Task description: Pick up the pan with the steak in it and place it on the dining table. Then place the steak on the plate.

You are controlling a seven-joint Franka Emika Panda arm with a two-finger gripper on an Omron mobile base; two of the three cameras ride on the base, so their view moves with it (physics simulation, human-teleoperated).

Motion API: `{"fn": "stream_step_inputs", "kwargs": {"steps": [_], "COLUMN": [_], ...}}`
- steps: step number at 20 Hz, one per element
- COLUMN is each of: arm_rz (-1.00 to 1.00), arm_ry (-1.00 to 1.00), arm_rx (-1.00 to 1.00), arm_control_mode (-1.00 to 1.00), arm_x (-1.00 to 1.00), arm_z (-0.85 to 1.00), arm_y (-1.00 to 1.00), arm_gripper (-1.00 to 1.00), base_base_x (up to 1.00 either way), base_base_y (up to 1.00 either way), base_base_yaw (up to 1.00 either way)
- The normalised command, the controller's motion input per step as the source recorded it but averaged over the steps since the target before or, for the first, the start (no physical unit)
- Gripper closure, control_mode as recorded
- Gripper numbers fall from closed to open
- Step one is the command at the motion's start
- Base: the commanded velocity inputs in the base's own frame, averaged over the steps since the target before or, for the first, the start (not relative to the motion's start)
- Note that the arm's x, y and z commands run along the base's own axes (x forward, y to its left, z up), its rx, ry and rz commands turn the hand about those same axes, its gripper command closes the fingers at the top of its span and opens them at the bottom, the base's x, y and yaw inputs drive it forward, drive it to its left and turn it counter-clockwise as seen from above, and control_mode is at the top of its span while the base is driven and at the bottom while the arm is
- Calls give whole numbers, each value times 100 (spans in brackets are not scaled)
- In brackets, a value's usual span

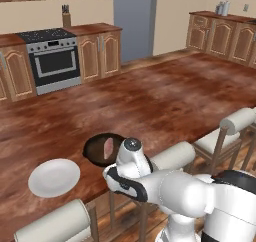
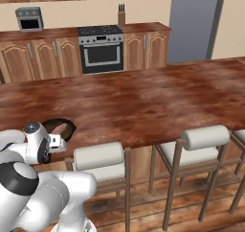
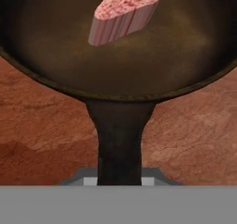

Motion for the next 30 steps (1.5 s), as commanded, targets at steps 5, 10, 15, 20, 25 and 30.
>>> {"fn": "stream_step_inputs", "kwargs": {"steps": [5, 10, 15, 20, 25, 30], "arm_rz": [0, 0, 0, 0, -3, -5], "arm_ry": [0, 0, 0, 0, 0, 0], "arm_rx": [0, 0, 0, 0, 3, 4], "arm_control_mode": [-100, -100, -100, -100, -100, -100], "arm_x": [4, 20, 0, 0, 1, 1], "arm_z": [-4, -6, 0, 3, 35, 48], "arm_y": [1, 0, 0, 0, 0, 0], "arm_gripper": [100, 100, -100, -100, -100, -100], "base_base_x": [0, 0, 0, 0, 0, 0], "base_base_y": [0, 0, 0, 0, 0, 0], "base_base_yaw": [0, 0, 0, 0, 0, 0]}}
